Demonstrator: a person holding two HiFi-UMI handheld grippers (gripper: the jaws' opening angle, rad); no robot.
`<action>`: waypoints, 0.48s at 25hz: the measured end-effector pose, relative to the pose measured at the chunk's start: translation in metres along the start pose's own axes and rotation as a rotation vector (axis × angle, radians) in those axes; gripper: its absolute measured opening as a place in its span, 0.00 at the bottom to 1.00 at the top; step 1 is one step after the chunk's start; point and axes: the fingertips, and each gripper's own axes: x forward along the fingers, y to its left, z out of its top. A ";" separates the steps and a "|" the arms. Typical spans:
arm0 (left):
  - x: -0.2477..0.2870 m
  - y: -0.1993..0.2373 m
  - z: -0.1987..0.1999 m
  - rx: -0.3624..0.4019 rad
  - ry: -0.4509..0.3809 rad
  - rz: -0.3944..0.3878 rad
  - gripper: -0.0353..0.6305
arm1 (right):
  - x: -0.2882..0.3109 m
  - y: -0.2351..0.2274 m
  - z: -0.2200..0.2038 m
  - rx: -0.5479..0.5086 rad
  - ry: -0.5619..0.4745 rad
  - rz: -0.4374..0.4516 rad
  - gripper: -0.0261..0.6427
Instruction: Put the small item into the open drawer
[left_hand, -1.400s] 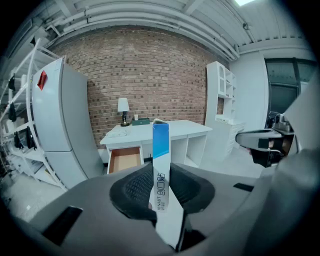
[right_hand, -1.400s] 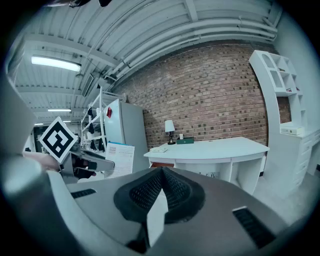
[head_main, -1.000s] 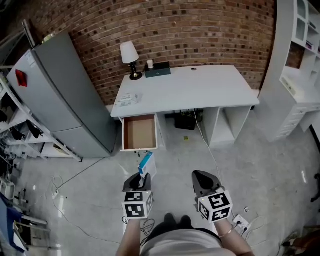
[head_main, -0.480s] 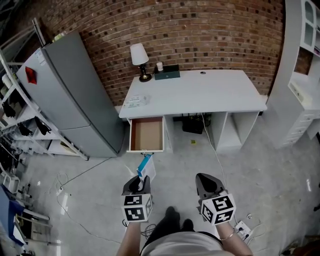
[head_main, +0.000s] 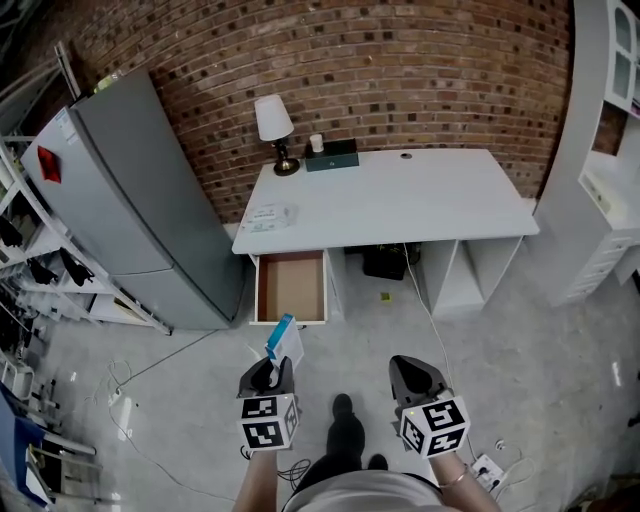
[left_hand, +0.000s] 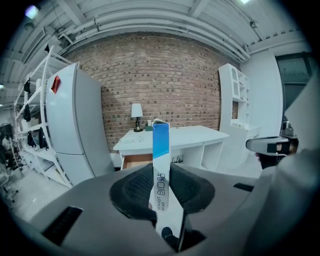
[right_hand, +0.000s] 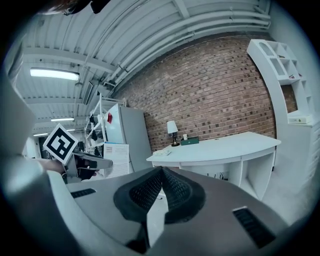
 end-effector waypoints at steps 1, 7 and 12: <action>0.011 0.004 0.004 -0.003 0.001 -0.001 0.22 | 0.010 -0.004 0.002 0.001 0.003 -0.004 0.05; 0.082 0.046 0.037 -0.012 -0.009 -0.005 0.22 | 0.089 -0.023 0.024 -0.009 0.019 -0.028 0.05; 0.145 0.083 0.064 -0.004 -0.012 -0.009 0.22 | 0.169 -0.034 0.044 -0.012 0.031 -0.030 0.05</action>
